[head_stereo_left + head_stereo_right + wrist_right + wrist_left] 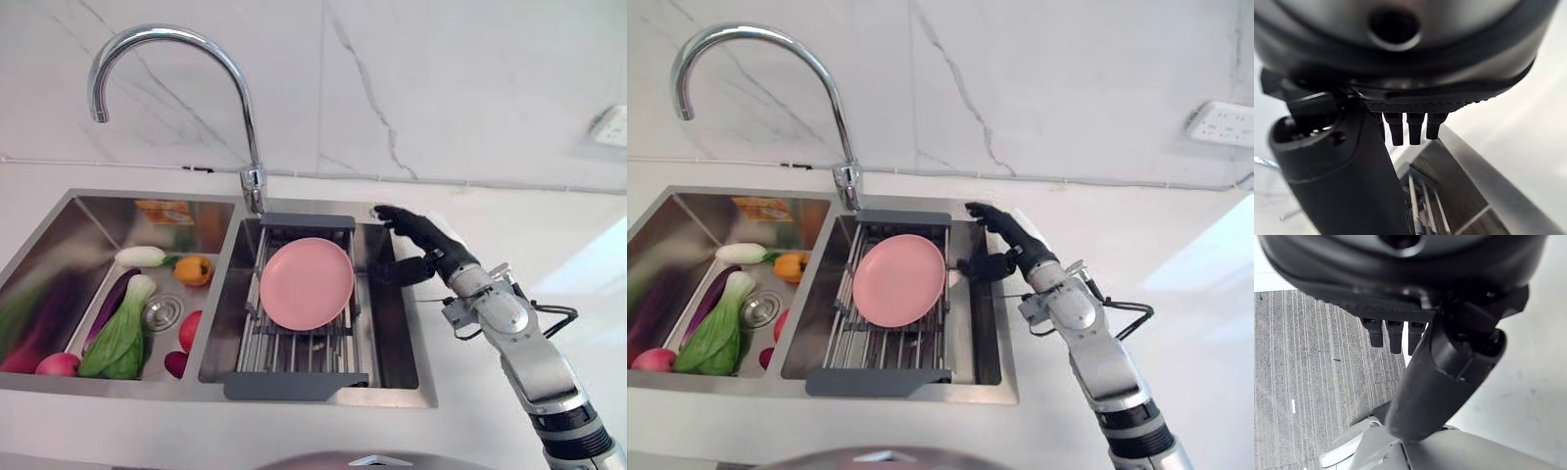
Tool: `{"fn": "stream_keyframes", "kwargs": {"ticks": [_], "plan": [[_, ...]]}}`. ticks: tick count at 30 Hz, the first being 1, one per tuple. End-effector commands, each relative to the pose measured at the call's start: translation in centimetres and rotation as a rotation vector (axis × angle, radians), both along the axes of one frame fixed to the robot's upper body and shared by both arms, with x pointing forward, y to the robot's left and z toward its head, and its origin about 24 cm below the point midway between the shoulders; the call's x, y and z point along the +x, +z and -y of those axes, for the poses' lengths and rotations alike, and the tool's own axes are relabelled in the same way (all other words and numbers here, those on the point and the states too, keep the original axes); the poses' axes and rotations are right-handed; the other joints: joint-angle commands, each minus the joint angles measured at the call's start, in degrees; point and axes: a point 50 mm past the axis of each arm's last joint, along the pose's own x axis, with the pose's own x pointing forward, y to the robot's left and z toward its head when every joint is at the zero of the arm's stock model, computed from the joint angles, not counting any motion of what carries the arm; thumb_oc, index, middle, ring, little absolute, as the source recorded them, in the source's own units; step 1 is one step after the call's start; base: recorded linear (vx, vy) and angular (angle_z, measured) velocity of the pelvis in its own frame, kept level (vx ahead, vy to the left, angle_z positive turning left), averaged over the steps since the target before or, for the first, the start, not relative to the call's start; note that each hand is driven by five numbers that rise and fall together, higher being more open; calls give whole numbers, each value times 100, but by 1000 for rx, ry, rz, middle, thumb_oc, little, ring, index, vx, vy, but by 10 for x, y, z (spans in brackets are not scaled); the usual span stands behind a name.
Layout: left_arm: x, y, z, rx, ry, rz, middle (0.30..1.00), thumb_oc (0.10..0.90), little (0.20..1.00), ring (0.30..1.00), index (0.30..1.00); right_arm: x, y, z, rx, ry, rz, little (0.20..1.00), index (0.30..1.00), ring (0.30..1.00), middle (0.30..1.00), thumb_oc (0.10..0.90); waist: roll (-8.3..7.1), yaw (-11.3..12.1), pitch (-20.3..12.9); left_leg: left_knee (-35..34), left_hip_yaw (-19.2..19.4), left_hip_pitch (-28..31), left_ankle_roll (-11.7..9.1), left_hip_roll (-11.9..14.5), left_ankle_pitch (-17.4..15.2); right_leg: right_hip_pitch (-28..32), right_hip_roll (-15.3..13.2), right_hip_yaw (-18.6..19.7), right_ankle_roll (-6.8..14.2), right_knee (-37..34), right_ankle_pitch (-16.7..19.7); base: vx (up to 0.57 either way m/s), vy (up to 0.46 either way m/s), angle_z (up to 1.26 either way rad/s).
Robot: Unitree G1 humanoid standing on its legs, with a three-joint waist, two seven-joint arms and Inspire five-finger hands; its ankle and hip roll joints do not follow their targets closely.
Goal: Place the dishes in the dishwasher.
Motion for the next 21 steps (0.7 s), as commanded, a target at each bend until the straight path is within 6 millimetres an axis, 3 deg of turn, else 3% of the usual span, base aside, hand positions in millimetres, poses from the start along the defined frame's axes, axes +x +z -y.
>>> {"fn": "stream_keyframes", "kwargs": {"ticks": [1,6,15,21], "plan": [[59,4,28,-76,-80,185,900,800,900,900,900,-3,51,-21,-135,174,206,900,900,900,900,800,-291,-38,-273,27,374,146,-292,390,-33,27,-798,-40,765,64,16,0,0,0],[61,5,27,-62,-96,196,900,800,900,900,900,-8,61,-39,-150,287,247,900,900,900,900,800,-294,9,-248,27,363,125,-288,380,-11,18,-815,-61,764,64,44,-19,6,0],[61,5,31,-75,-95,206,900,800,900,900,900,-12,81,-52,-190,356,353,900,900,900,900,800,-291,55,-224,27,354,88,-280,364,15,7,-846,-83,777,64,72,-20,12,0],[56,3,31,-78,-78,194,900,800,900,900,900,-12,79,-61,-224,416,333,900,900,900,900,800,-324,113,-219,27,323,72,-274,350,23,17,-859,-124,776,64,81,-5,3,0]]}}
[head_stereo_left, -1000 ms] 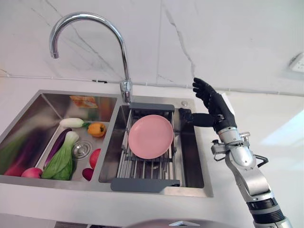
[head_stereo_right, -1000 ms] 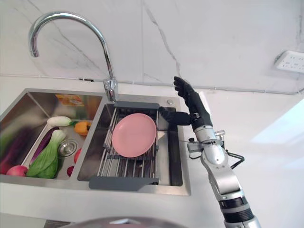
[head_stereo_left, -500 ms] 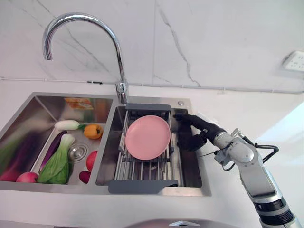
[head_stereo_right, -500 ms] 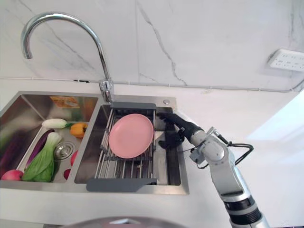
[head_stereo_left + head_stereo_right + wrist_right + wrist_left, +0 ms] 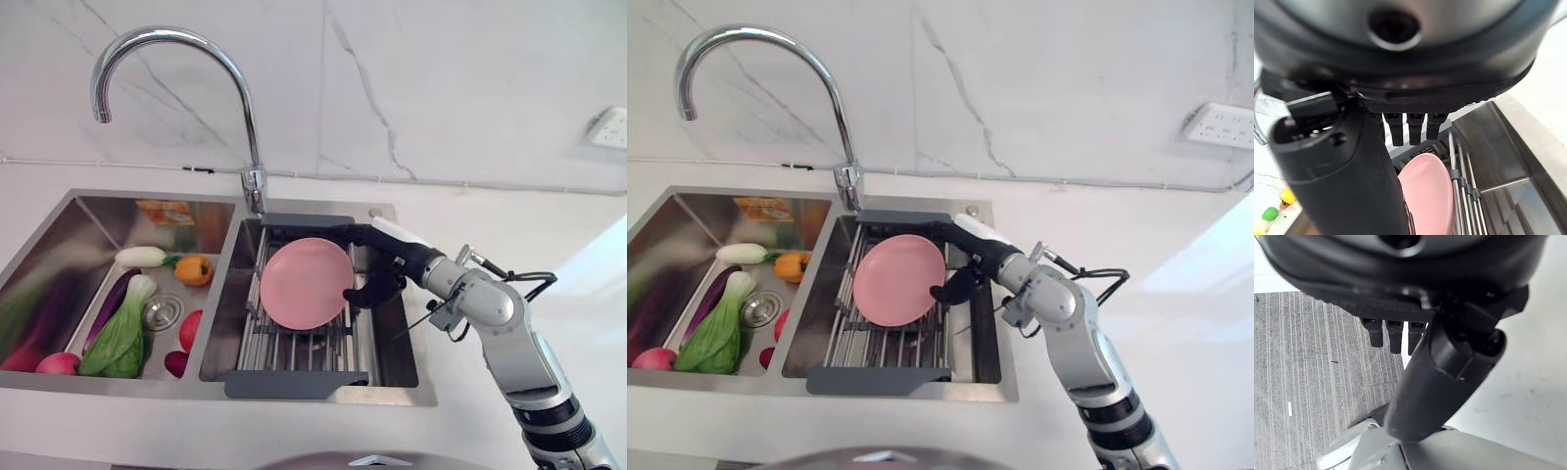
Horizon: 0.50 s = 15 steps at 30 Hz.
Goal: Place the dishes in the dishwasher.
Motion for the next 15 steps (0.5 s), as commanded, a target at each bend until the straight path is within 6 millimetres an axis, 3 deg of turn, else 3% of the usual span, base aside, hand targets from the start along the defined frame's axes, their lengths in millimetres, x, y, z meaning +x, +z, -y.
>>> {"fn": "stream_keyframes", "kwargs": {"ticks": [1,15], "plan": [[53,3,28,-86,-65,175,900,800,900,900,900,-9,50,-19,-39,133,283,900,900,900,900,800,-342,66,-193,26,296,58,-279,350,31,27,-869,-151,768,65,71,0,0,0],[49,2,26,-83,-59,157,900,800,900,900,900,-8,25,-30,-190,243,179,900,900,900,900,800,-358,167,-177,26,252,12,-297,338,54,44,-886,-253,788,65,54,-2,2,0]]}}
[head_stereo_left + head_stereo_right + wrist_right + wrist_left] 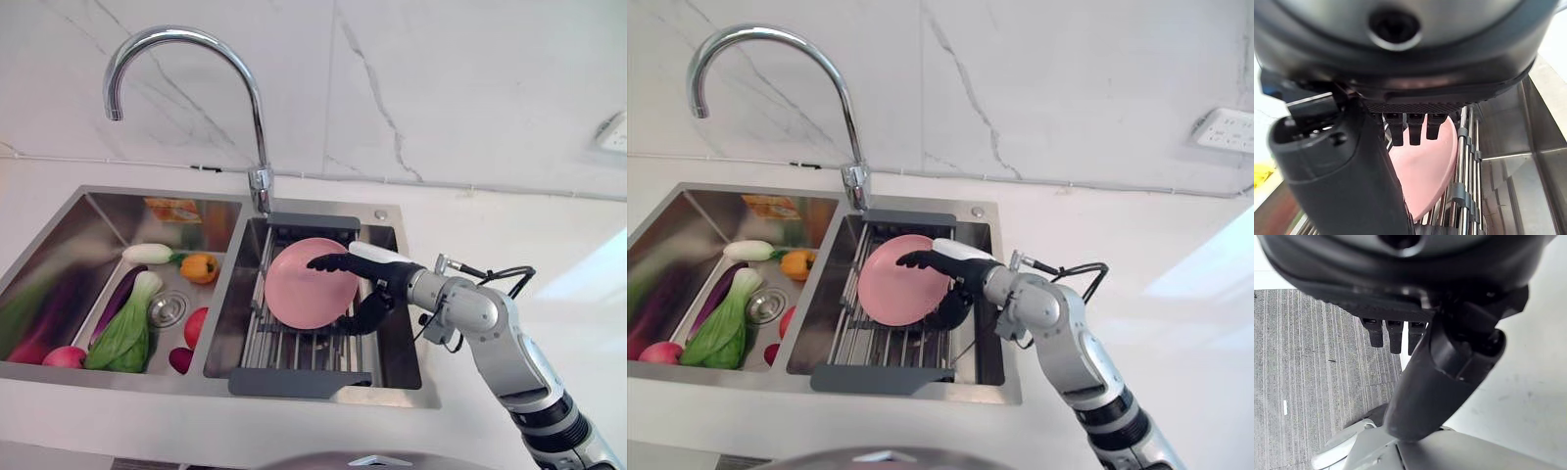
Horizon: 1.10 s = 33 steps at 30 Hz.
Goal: Place the dishes in the dishwasher.
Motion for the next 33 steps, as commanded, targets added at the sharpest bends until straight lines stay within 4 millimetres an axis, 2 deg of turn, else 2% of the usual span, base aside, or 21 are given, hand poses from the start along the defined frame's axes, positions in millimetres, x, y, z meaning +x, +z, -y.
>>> {"fn": "stream_keyframes", "kwargs": {"ticks": [1,4,6,8,11,18,22,25,33], "plan": [[48,2,26,-84,-60,143,900,800,900,900,900,1,38,-14,-34,94,247,900,900,900,900,800,-345,118,-158,25,287,14,-298,336,57,24,-881,-208,790,65,45,0,0,0],[49,2,27,-85,-70,144,900,800,900,900,900,1,34,-13,-63,100,256,900,900,900,900,800,-324,131,-156,25,274,15,-292,329,56,38,-888,-232,790,65,37,0,0,0],[49,1,29,-91,-78,140,900,800,900,900,900,1,31,-12,-56,101,304,900,900,900,900,800,-301,138,-155,25,255,13,-287,315,57,56,-893,-250,794,65,28,0,0,0],[49,1,32,-102,-87,133,900,800,900,900,900,-1,30,-10,-64,101,432,900,900,900,900,800,-267,147,-140,25,234,11,-281,289,57,60,-902,-276,802,65,27,0,0,0],[48,0,32,-108,-85,129,900,800,900,900,900,1,24,-10,-97,113,467,900,900,900,900,800,-245,163,-125,25,213,8,-283,283,61,75,-906,-286,806,65,20,0,0,0],[48,0,32,-112,-90,123,900,800,900,900,900,2,21,-21,-35,105,630,900,900,900,900,800,-190,207,-118,25,154,-8,-268,257,68,95,-917,-335,793,65,0,-2,-4,1],[47,0,33,-115,-91,121,900,800,900,900,900,4,11,-25,-24,102,655,900,900,900,900,800,-182,225,-109,25,138,-15,-270,256,72,100,-920,-346,784,65,-3,-5,1,3],[48,0,34,-123,-84,131,900,800,900,900,900,11,-2,-31,-126,149,678,900,900,900,900,800,-190,274,-106,25,118,-37,-279,263,75,102,-919,-378,786,65,-9,-6,0,1],[46,-1,35,-127,-75,127,900,800,900,900,900,16,-18,-34,-182,166,695,900,900,900,900,800,-213,325,-120,25,84,-67,-292,271,75,98,-918,-417,785,65,-18,0,0,0]]}}
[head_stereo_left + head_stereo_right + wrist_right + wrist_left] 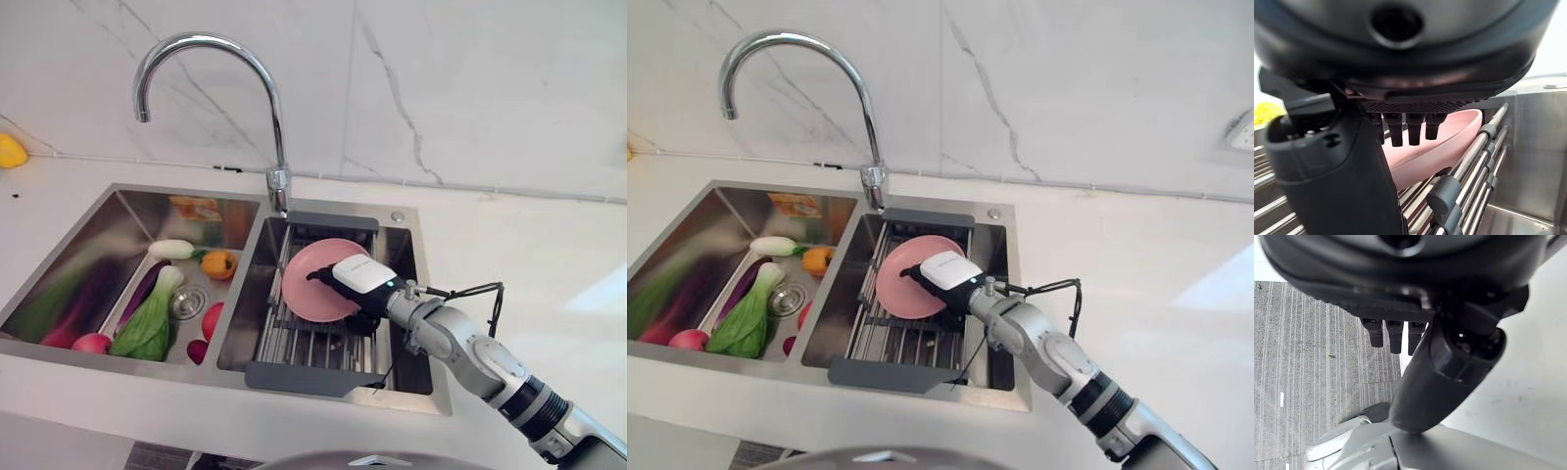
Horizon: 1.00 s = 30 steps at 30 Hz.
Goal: Place the dishes in the dishwasher.
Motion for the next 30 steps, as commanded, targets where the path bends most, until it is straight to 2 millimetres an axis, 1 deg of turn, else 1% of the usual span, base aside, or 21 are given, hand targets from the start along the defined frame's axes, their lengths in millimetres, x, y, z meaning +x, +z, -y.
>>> {"fn": "stream_keyframes", "kwargs": {"ticks": [1,2,3,4,8,10,11,13,17,23,24,26,28,29,30], "plan": [[36,1,25,-78,-60,101,900,800,900,900,900,7,41,-22,76,95,255,900,900,900,900,800,-426,56,-145,25,221,-67,-306,292,65,30,-895,-268,773,70,-1,0,0,0],[36,1,25,-79,-60,101,900,800,900,900,900,7,43,-22,78,98,274,660,660,660,660,640,-426,59,-144,25,221,-70,-308,293,67,29,-894,-274,771,70,-6,0,0,0],[36,1,25,-80,-60,101,900,800,900,900,900,7,42,-22,78,98,275,300,300,300,300,400,-425,58,-144,25,219,-71,-308,294,67,29,-894,-276,771,70,-6,0,0,0],[36,0,26,-79,-59,101,900,800,900,900,900,7,44,-20,92,102,338,300,300,300,300,400,-424,61,-143,25,220,-75,-313,298,67,28,-890,-282,772,70,-8,0,0,0],[36,0,29,-83,-68,103,900,800,900,900,900,6,52,-19,121,129,498,300,300,300,300,400,-417,62,-156,25,218,-75,-322,299,68,40,-884,-295,774,70,-22,0,0,0],[36,0,29,-83,-69,103,900,800,900,900,900,6,51,-19,121,129,500,300,300,300,300,400,-414,63,-157,25,217,-74,-322,299,68,42,-883,-296,774,70,-22,0,0,0],[36,0,30,-83,-74,101,900,800,900,900,900,7,58,-17,137,131,578,300,300,300,300,400,-409,58,-162,25,219,-76,-325,304,70,37,-877,-300,775,70,-29,0,0,0],[37,0,30,-78,-83,102,900,800,900,900,900,7,65,-16,182,118,641,300,300,300,300,400,-394,50,-166,25,222,-83,-328,304,75,31,-876,-299,774,70,-33,0,0,0],[37,0,30,-71,-91,103,900,800,900,900,900,3,75,-14,229,137,703,300,300,300,300,400,-376,43,-172,25,232,-80,-327,304,78,41,-880,-301,773,70,-39,0,0,0],[36,0,29,-61,-97,105,900,800,900,900,900,-6,104,-8,366,132,819,300,300,300,300,400,-342,-7,-178,25,246,-70,-329,317,87,52,-888,-305,778,70,-45,0,0,0],[36,0,29,-61,-97,105,900,800,900,900,900,-6,104,-8,366,132,819,300,300,300,300,400,-342,-7,-178,25,246,-70,-329,317,87,52,-888,-305,778,70,-45,0,0,0],[36,0,28,-58,-100,104,900,800,900,900,900,-11,116,-5,412,130,859,300,300,300,300,400,-335,-26,-169,25,247,-69,-331,317,93,54,-880,-304,776,70,-45,0,0,0],[38,1,28,-54,-111,111,900,800,900,900,900,-15,127,0,456,112,905,300,300,300,300,400,-309,-51,-161,25,257,-80,-348,322,108,63,-879,-321,773,70,-53,16,-3,0],[39,1,28,-53,-114,113,900,800,900,900,900,-17,131,3,468,105,920,300,300,300,300,400,-295,-66,-161,25,250,-54,-360,321,45,100,-878,-340,786,70,-119,30,-6,2],[39,1,28,-52,-117,116,900,800,900,900,900,-19,136,7,473,103,954,300,300,300,300,400,-284,-81,-153,25,247,-61,-361,319,50,104,-875,-346,782,70,-126,-26,5,5]]}}
